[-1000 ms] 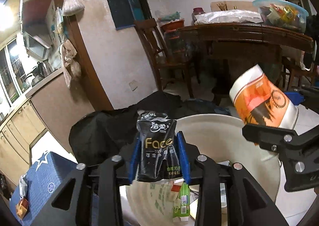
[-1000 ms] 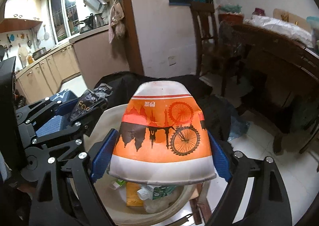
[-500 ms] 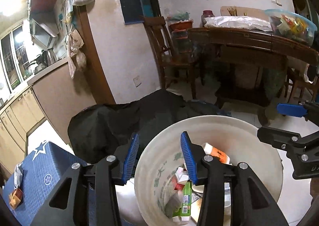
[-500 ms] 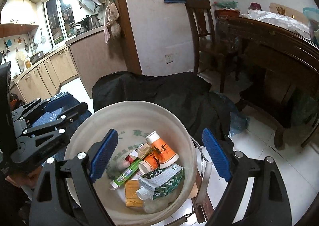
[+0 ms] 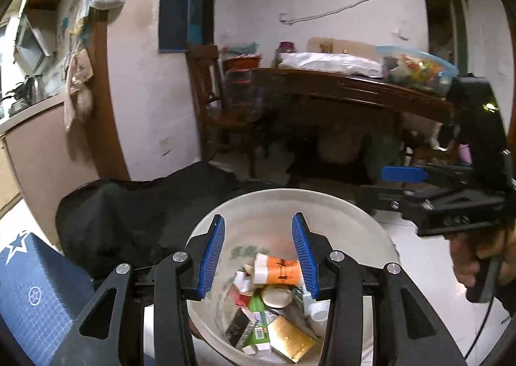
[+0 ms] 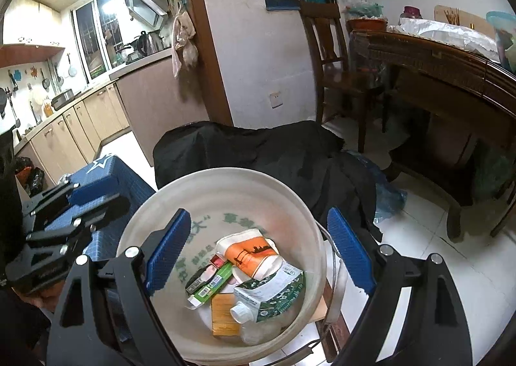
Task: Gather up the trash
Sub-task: 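Move both tools back over the table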
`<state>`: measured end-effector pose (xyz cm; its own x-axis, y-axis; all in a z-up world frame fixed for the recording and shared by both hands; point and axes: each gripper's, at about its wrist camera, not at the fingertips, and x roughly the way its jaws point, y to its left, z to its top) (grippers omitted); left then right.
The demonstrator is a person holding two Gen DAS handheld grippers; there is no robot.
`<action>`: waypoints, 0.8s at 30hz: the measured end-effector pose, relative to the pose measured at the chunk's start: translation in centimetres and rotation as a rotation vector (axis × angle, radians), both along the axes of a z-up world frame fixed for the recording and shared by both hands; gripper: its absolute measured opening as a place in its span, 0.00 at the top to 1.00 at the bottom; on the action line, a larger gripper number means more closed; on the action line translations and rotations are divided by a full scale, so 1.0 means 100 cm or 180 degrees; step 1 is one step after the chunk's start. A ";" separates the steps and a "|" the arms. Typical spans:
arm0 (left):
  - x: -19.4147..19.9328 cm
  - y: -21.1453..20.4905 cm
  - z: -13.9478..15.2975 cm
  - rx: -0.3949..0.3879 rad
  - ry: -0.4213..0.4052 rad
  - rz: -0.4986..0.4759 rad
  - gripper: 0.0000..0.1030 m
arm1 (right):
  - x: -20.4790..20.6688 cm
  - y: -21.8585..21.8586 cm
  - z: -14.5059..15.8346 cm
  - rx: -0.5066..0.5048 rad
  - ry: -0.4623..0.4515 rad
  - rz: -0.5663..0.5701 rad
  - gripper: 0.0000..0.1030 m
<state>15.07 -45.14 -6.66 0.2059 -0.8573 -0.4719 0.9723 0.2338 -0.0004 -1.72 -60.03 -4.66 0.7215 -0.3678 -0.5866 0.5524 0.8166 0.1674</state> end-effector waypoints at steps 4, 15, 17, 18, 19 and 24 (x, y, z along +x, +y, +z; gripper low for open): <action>-0.006 0.022 -0.004 -0.0108 -0.0035 -0.0194 0.56 | -0.001 0.008 0.004 -0.0031 -0.0043 0.0043 0.19; 0.031 0.160 -0.013 -0.0265 0.0220 0.0242 0.40 | 0.047 0.076 0.006 0.0028 -0.0111 0.0724 0.19; 0.040 0.183 -0.018 -0.0209 0.0225 0.0480 0.40 | 0.070 0.099 0.000 0.0036 -0.0057 0.0962 0.19; 0.046 0.197 -0.023 -0.0163 0.0220 0.0629 0.40 | 0.081 0.110 -0.003 0.0037 -0.0024 0.1063 0.19; 0.052 0.211 -0.029 -0.0119 0.0222 0.0784 0.40 | 0.098 0.125 -0.007 0.0038 0.0027 0.1205 0.19; 0.091 0.286 -0.049 -0.0009 0.0457 0.1538 0.37 | 0.166 0.181 -0.019 0.0086 0.0155 0.1677 0.16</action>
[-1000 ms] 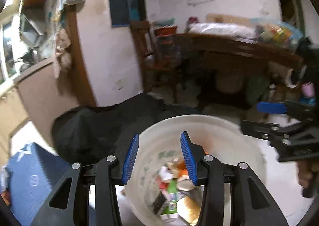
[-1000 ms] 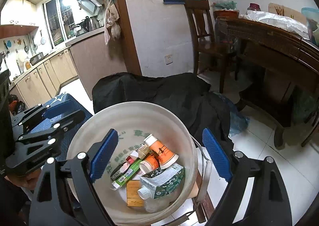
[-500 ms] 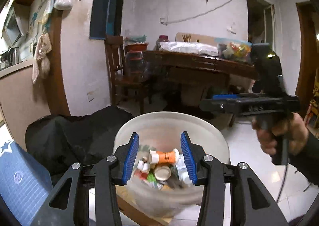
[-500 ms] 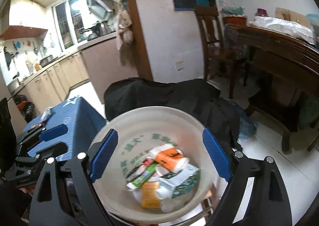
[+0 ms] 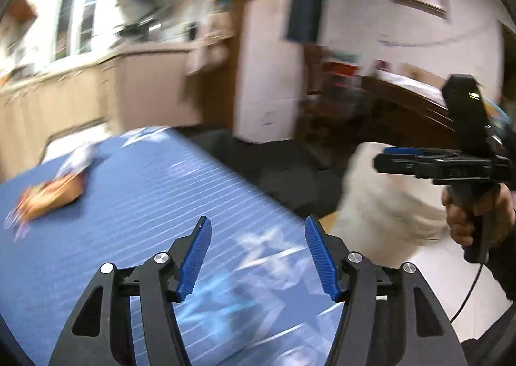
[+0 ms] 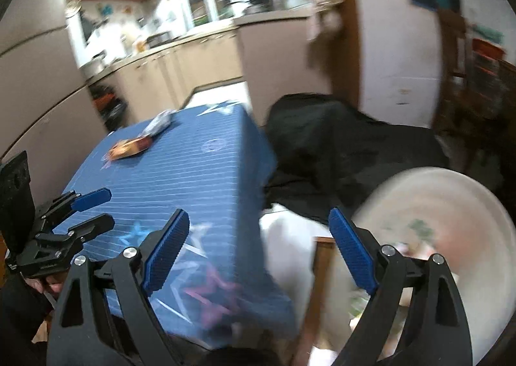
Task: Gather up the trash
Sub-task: 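Move both tools back over the table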
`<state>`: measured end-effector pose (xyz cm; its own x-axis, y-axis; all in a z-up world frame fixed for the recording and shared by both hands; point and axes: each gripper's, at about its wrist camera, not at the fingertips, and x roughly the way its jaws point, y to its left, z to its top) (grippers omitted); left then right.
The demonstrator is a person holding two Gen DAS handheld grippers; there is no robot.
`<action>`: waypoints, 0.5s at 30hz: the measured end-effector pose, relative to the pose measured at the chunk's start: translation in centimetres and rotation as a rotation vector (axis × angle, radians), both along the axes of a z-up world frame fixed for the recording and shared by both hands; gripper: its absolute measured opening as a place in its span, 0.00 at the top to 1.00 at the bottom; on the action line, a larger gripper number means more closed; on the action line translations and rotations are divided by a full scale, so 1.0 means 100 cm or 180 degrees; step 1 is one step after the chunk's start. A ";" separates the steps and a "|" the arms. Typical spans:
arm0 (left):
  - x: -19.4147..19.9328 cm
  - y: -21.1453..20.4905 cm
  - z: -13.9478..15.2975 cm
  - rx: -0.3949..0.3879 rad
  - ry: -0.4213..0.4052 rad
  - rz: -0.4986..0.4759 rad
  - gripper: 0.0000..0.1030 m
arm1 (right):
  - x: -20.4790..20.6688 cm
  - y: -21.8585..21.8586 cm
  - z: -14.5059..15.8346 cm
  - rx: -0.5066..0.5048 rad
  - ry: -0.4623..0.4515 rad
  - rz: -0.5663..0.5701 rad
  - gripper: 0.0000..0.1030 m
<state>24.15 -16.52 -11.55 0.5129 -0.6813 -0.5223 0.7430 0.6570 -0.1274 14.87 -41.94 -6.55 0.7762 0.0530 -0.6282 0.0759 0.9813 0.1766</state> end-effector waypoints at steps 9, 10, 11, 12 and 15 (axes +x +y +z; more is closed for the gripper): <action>0.134 0.120 0.025 -0.0113 0.0557 0.1406 0.23 | 0.088 0.073 0.000 0.0064 0.0102 0.0503 0.15; 0.154 0.124 0.030 -0.0075 0.0564 0.1500 0.22 | 0.089 0.077 0.000 0.0092 0.0101 0.0520 0.15; 0.191 0.127 0.034 -0.0022 0.0610 0.1656 0.22 | 0.091 0.081 -0.001 0.0130 0.0107 0.0529 0.15; 0.208 0.130 0.034 -0.0011 0.0650 0.1746 0.22 | 0.093 0.084 -0.002 0.0183 0.0122 0.0527 0.15; 0.309 0.121 0.023 0.0100 0.1040 0.2021 0.22 | 0.089 0.086 -0.006 0.0297 0.0154 0.0477 0.15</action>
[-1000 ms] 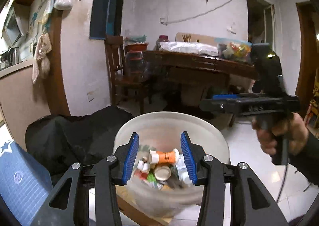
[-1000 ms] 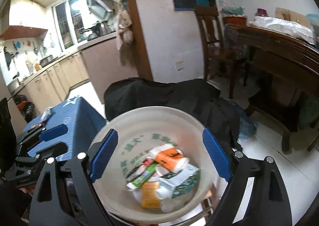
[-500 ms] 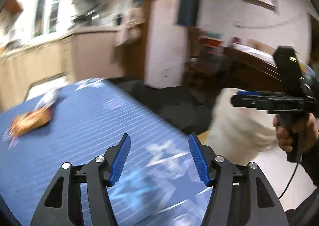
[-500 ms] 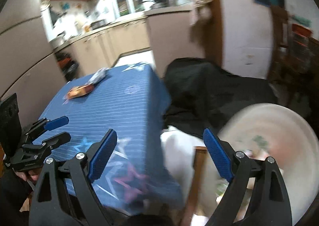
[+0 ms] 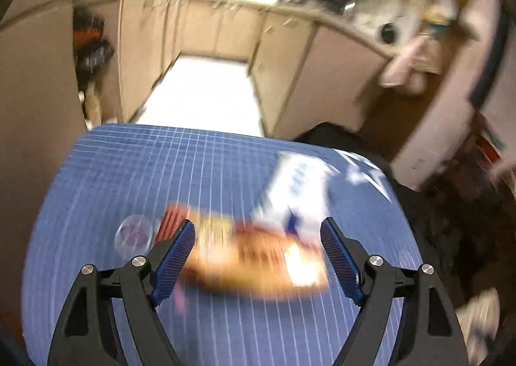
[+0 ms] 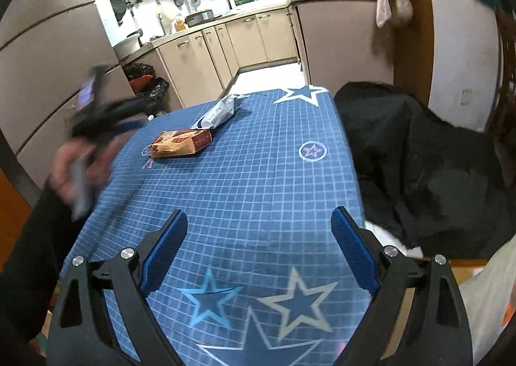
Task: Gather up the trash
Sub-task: 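Move both tools back over the table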
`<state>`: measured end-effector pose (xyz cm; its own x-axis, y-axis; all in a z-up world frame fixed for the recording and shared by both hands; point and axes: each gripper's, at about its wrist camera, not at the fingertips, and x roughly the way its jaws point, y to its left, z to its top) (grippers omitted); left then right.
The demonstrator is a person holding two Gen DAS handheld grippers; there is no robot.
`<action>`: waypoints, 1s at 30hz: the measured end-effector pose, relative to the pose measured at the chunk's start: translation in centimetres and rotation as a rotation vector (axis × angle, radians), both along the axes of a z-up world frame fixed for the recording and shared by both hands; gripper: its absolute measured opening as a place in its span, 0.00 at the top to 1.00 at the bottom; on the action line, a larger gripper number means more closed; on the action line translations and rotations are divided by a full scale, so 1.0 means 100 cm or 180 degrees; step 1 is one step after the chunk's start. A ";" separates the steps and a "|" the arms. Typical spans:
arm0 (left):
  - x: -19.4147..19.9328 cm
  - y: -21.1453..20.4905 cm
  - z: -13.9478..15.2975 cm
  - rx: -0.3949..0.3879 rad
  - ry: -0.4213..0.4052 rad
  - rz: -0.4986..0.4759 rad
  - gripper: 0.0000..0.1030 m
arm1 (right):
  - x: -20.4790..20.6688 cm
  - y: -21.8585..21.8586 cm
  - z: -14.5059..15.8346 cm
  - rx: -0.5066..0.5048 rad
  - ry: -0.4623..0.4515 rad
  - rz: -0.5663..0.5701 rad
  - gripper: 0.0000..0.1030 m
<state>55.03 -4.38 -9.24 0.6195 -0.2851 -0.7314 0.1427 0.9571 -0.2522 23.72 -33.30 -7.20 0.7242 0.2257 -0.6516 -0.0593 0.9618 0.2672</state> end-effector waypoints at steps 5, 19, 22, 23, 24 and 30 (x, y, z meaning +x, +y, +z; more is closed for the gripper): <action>0.100 -0.032 -0.023 0.0244 0.0285 0.0239 0.22 | -0.020 -0.007 -0.008 0.0155 0.0127 -0.0205 0.15; -0.064 -0.045 -0.063 0.0985 0.0365 -0.1157 0.20 | -0.034 -0.018 -0.037 0.0362 0.0259 -0.0199 0.14; -0.138 -0.012 -0.053 0.0677 0.0399 -0.1372 0.20 | -0.037 -0.013 -0.035 0.0341 0.0215 -0.0125 0.14; -0.154 0.000 -0.044 0.0614 0.0269 -0.1280 0.20 | -0.036 -0.011 -0.033 0.0332 0.0189 -0.0107 0.13; -0.171 0.018 -0.030 0.0519 0.0047 -0.1091 0.20 | -0.033 -0.009 -0.031 0.0322 0.0155 -0.0098 0.11; -0.200 0.076 0.007 0.0129 -0.0167 -0.0379 0.19 | 0.030 0.025 -0.011 -0.0012 -0.0003 -0.0025 0.06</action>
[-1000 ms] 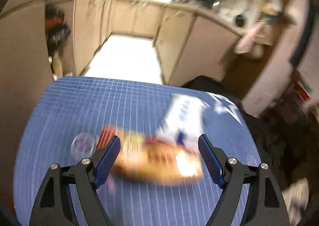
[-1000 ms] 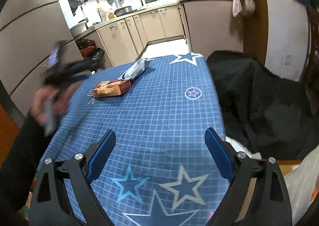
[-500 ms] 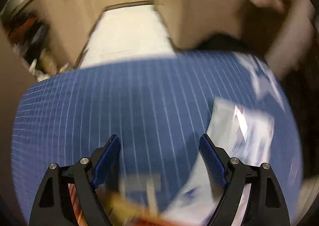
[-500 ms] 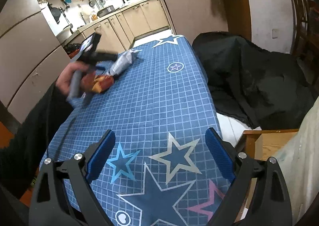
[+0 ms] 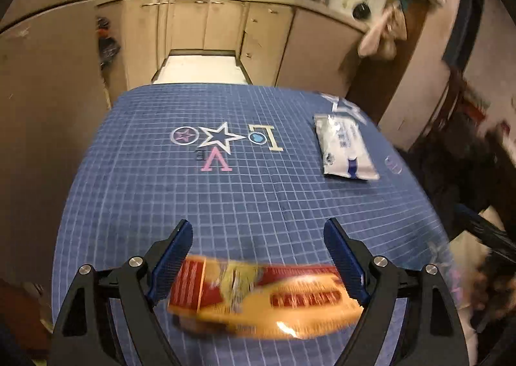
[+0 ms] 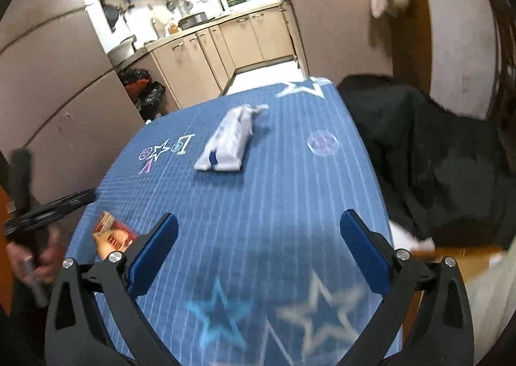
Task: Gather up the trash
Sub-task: 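Grasp the yellow Hua Tuo box with the left tool while the right tool grasps the white wipes pack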
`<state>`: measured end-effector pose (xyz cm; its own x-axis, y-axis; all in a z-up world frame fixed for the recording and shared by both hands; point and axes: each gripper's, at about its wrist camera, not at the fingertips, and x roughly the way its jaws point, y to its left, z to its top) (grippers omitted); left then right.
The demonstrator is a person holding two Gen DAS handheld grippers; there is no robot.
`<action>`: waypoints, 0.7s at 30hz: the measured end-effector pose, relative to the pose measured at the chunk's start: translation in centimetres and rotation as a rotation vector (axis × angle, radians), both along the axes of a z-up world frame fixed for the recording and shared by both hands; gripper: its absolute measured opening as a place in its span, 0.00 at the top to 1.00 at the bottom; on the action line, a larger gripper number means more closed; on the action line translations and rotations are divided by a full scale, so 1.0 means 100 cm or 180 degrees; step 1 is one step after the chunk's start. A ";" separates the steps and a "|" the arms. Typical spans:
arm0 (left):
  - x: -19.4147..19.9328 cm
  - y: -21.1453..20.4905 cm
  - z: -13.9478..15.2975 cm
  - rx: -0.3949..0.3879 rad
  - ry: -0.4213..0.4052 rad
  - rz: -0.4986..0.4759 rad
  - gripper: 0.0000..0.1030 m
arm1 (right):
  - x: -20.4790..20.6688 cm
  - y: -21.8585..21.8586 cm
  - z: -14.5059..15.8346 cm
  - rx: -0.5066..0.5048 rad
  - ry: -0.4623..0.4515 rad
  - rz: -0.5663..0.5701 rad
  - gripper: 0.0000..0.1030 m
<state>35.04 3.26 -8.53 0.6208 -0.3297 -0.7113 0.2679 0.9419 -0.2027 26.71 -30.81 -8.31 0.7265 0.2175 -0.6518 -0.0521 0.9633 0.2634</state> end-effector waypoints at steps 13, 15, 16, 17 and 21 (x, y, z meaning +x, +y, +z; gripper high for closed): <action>-0.102 0.005 -0.027 -0.0120 0.0159 0.0771 0.13 | 0.144 0.068 -0.026 -0.0534 0.0510 0.0037 0.05; -0.097 0.011 -0.037 -0.0334 0.0322 0.0993 0.13 | 0.156 0.075 -0.028 -0.0615 0.0526 -0.0070 0.05; -0.092 0.016 -0.043 -0.0352 0.0372 0.1149 0.13 | 0.163 0.078 -0.032 -0.0665 0.0576 -0.0122 0.05; -0.087 0.020 -0.049 -0.0328 0.0403 0.1280 0.13 | 0.168 0.081 -0.035 -0.0684 0.0623 -0.0119 0.05; -0.054 0.032 -0.064 -0.0053 0.0446 0.1374 0.09 | 0.178 0.089 -0.045 -0.0664 0.0746 0.0064 0.05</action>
